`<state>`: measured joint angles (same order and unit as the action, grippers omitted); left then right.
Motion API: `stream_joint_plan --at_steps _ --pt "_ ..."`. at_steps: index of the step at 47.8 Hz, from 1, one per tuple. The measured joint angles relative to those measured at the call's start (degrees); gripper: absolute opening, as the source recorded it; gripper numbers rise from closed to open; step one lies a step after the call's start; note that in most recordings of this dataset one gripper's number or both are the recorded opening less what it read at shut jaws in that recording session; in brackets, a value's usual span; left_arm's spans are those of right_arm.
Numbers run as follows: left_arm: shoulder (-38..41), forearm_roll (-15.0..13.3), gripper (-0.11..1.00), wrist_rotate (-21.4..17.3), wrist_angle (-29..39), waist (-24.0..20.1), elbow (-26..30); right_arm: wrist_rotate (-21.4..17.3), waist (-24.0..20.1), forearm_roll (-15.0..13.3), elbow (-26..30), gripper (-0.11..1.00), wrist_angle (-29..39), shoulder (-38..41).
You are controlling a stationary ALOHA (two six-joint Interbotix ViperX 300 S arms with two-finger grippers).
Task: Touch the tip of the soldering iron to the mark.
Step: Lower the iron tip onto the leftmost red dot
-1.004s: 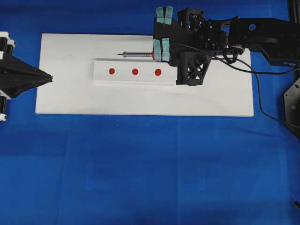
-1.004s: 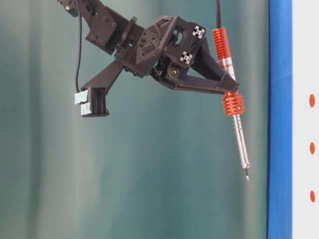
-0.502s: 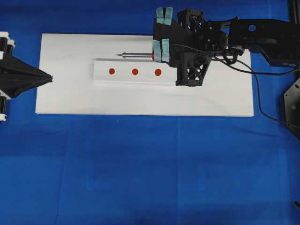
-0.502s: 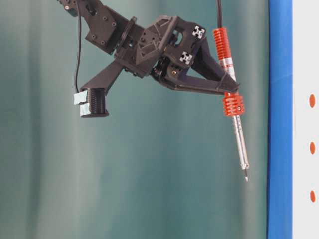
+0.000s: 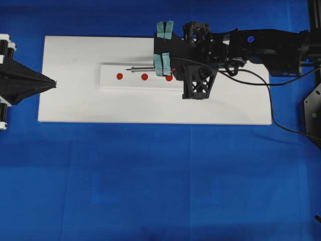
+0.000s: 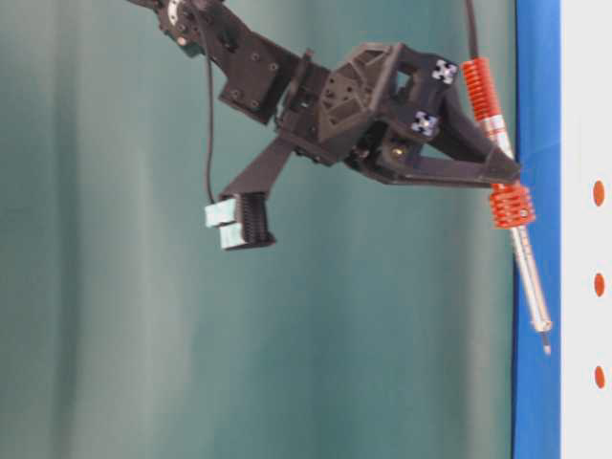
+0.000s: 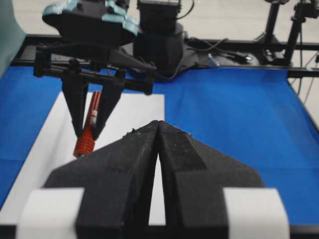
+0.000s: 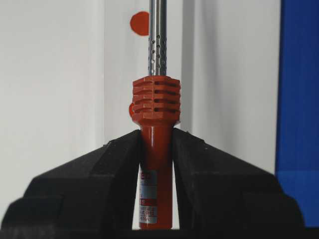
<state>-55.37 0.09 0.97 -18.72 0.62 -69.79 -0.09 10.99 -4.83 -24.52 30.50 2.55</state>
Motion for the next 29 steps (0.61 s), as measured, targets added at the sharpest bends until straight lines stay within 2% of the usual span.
stream_joint_plan --at_steps 29 --pt "0.1 0.0 0.02 0.0 0.0 0.0 -0.4 0.3 -0.1 0.0 2.7 0.07 -0.1 5.2"
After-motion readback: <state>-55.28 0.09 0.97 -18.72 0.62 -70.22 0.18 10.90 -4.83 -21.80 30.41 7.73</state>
